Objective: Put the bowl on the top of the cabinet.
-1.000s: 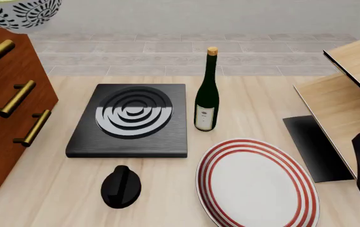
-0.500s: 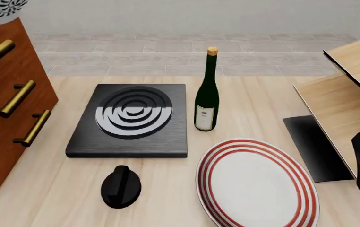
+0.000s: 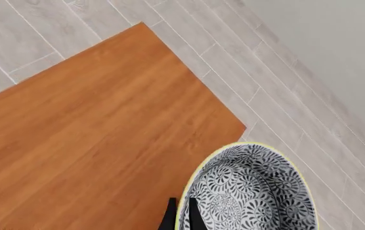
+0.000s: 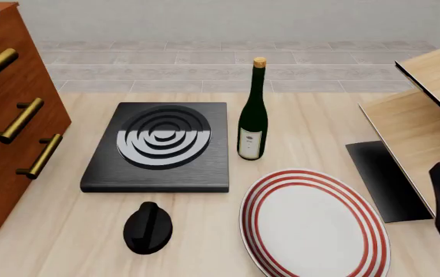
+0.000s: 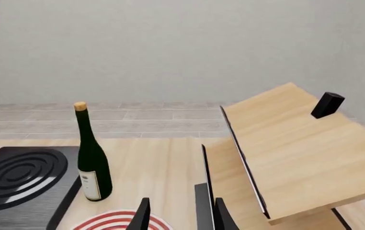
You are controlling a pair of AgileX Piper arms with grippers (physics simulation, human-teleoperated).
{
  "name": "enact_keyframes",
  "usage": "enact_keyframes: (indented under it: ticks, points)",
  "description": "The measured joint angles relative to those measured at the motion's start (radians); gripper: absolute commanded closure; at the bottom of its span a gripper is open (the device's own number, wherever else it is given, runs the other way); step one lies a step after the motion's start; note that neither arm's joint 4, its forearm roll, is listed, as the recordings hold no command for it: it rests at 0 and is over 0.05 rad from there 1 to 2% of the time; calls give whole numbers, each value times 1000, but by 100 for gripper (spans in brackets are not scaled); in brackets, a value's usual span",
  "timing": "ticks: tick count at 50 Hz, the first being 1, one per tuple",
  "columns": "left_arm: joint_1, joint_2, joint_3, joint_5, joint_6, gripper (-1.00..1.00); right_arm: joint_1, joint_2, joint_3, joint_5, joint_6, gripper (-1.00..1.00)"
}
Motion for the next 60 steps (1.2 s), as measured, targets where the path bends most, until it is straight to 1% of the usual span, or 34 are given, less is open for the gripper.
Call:
enact_keyframes:
  ticks: [8,21,41,60]
  points:
    - [42,6,-17,11,-10,100,0,-6,-24,30,1,-100]
    - [114,-4,-12,15,-15,100,1,-14,-55,68,1,-100]
    - [207,-3,10,1,-15,100,2,5,-48,44,-2,-100]
    - [273,10,41,-25,-18,100,3,-7,-47,57,-5,-100]
